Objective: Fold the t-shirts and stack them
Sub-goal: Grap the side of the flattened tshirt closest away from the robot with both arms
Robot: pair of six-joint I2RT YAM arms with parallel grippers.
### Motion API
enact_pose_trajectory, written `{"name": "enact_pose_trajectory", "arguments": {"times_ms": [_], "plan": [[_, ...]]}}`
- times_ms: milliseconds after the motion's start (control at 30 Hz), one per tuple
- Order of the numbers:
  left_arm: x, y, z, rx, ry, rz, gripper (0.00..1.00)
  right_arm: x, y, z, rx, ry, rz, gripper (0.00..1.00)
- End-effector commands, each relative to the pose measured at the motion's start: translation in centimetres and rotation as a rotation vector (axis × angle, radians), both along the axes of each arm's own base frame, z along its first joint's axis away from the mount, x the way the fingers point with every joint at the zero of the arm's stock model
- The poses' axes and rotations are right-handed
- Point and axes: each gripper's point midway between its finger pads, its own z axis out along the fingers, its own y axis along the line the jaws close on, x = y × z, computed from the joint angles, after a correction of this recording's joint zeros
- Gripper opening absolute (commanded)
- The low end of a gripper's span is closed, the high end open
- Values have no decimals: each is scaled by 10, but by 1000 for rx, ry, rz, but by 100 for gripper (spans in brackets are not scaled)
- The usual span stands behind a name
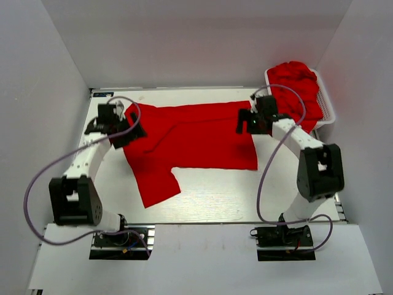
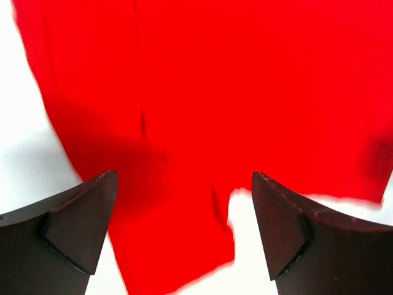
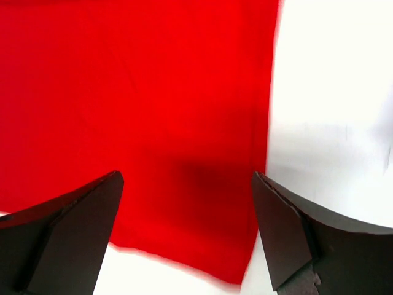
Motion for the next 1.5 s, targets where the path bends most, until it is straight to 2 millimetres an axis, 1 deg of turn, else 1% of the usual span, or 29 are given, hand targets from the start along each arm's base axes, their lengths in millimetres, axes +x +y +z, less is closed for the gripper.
{"name": "enact_pose_trajectory", "arguments": {"times_ms": [0, 33, 67, 100, 133, 167, 200, 233, 267, 333, 400, 467, 600, 733, 767, 800, 833, 867, 1000, 1033, 1133, 1167, 1200, 1233, 1267, 1333, 1367, 1433, 1467], "plan": [[-61, -17, -26, -50, 104, -23, 100, -28, -21, 9, 24, -22, -166, 90], [-75, -20, -19, -44, 82, -44, 100, -35, -20, 5, 33, -18, -168, 90], [-87, -17, -23, -27, 100, -31, 100, -58, -23, -20, 32, 47, -170, 90], [-111, -20, -40, -25, 170, -44, 100, -62, -24, -13, 49, 26, -177, 90], [-122, -19, -46, -13, 187, -60, 100, -71, -28, -16, 42, 27, -188, 90], [-140, -25, -56, -31, 226, -84, 100, -77, -29, -14, 48, 14, -188, 90], [-152, -26, -65, -30, 270, -92, 100, -81, -30, -16, 54, 21, -195, 90], [-161, -29, -70, -55, 304, -74, 100, -86, -32, -12, 58, 5, -202, 90], [-167, -38, -73, -64, 316, -114, 100, -91, -34, -16, 60, 12, -207, 90], [-172, -43, -78, -90, 357, -92, 100, -96, -34, -19, 72, 13, -214, 90], [-179, -41, -84, -86, 402, -27, 100, -100, -37, -16, 71, 4, -220, 90], [-197, -35, -99, -69, 475, 17, 100, -100, -40, -13, 63, -7, -232, 90], [-220, -46, -113, -128, 549, 49, 100, -96, -43, -8, 55, -24, -246, 90], [-239, -50, -123, -133, 615, 57, 100, -91, -31, -9, 87, -11, -196, 90], [-238, -49, -123, -129, 616, 69, 100, -89, -31, -9, 88, -14, -197, 90], [-237, -51, -124, -127, 610, 58, 97, -88, -32, -15, 84, 1, -203, 90], [-237, -47, -128, -103, 623, 70, 97, -88, -24, -13, 117, 1, -176, 90], [-237, -47, -130, -94, 625, 74, 95, -88, -22, -12, 126, 2, -174, 90], [-233, -40, -136, -44, 631, 100, 81, -90, -22, -14, 133, 1, -173, 90], [-233, -40, -137, -42, 639, 101, 72, -90, -22, -13, 133, -2, -174, 90], [-223, -33, -137, 8, 605, 126, 59, -92, -22, -13, 133, -2, -170, 90], [-222, -31, -137, 20, 602, 132, 57, -93, -22, -14, 136, -2, -172, 90], [-215, -27, -138, 41, 583, 143, 57, -95, -22, -16, 134, 6, -168, 90], [-208, -27, -137, 47, 567, 147, 53, -97, -21, -16, 135, 8, -163, 90], [-209, -27, -139, 50, 576, 147, 53, -99, -22, -18, 133, 16, -165, 90], [-198, -27, -139, 54, 547, 152, 47, -101, -24, -18, 128, 15, -167, 90], [-198, -27, -142, 57, 558, 152, 35, -103, -25, -18, 125, 16, -172, 90], [-197, -32, -145, 34, 566, 141, 16, -105, -29, -21, 106, 20, -181, 90], [-197, -31, -145, 38, 565, 133, 0, -106, -32, -23, 100, 17, -193, 90]]}}
